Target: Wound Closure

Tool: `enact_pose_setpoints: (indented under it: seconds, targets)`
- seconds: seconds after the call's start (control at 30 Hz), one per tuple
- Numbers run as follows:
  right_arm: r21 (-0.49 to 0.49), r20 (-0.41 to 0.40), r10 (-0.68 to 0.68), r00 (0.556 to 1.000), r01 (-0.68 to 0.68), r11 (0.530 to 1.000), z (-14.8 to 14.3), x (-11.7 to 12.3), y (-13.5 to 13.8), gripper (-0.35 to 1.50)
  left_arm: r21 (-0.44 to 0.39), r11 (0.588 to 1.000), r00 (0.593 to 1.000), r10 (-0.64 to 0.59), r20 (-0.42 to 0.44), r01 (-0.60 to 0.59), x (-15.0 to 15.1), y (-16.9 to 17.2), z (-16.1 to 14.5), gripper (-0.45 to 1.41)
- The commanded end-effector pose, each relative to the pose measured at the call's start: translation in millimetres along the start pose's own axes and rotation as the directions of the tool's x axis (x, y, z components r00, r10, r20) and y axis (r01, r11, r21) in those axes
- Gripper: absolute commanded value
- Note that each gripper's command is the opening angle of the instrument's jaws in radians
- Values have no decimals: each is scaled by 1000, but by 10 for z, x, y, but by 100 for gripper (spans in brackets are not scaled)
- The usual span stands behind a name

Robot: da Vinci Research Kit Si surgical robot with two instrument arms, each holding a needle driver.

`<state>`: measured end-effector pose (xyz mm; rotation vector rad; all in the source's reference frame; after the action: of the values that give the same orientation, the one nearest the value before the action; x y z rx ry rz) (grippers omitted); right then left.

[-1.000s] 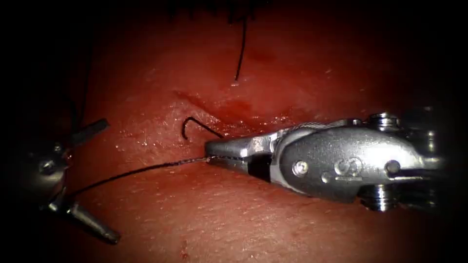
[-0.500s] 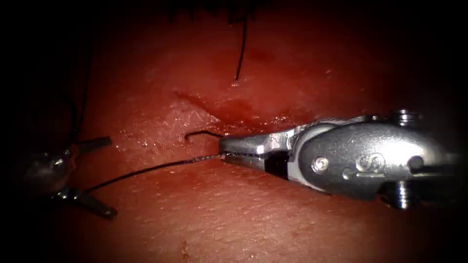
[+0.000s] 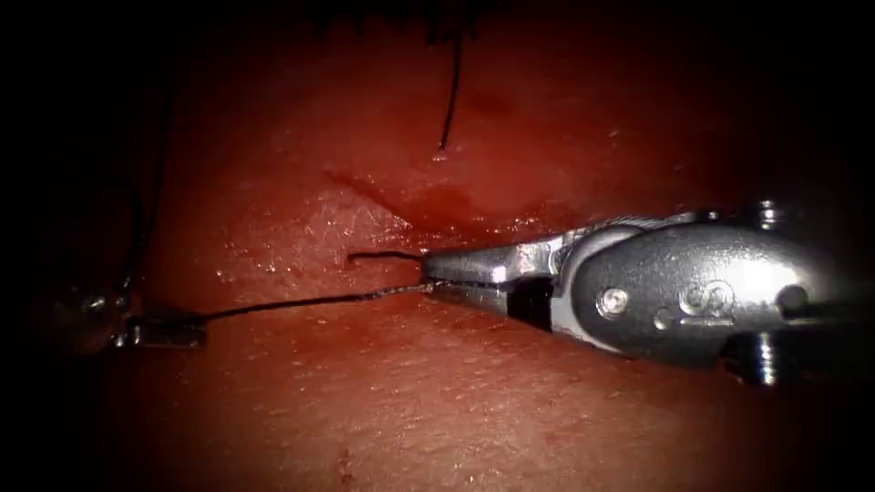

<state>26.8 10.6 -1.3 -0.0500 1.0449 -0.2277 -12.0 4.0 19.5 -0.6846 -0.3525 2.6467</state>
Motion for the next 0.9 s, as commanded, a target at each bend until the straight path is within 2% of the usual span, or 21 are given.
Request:
enact_pose_setpoints:
  seconds: [0.03,0.17,0.27,0.3,0.37,0.4,0.43,0.7,0.73,0.77,0.9]
  targets:
    - [1,-1,-1,1000,1,1000,8,-2,-1,-35,-3,1000,1000,-1,-7,1,1,0,5,-45]
    - [0,-1,11,1000,-11,1000,8,-3,-1,-35,-16,1000,998,-10,-55,9,1,-5,-7,-45]
    - [6,-14,77,997,-76,997,9,-2,0,-35,-7,1000,995,-16,-101,16,6,-13,-17,-45]
    - [21,-37,141,989,-141,990,9,-3,0,22,5,1000,993,-11,-115,12,9,-15,-20,-45]
    - [28,-56,269,962,-267,963,9,-3,0,88,32,999,990,-3,-140,7,14,-21,-26,-45]
    - [26,-73,313,947,-312,950,9,-3,0,128,46,999,989,3,-146,4,16,-23,-28,-45]
    - [22,-89,319,944,-318,948,8,-3,1,140,65,998,987,10,-158,0,18,-26,-32,-45]
    - [-15,-192,379,905,-389,921,-21,-15,10,142,164,985,979,92,-184,-62,26,-44,-46,-45]
    - [-16,-197,383,902,-394,919,-23,-17,11,136,175,981,977,110,-182,-78,27,-45,-47,-45]
    - [-14,-201,393,897,-404,915,-25,-21,12,123,193,976,973,133,-188,-96,31,-47,-47,-45]
    - [-15,-223,420,880,-434,901,-31,-31,15,111,230,967,963,163,-213,-113,39,-52,-52,-45]
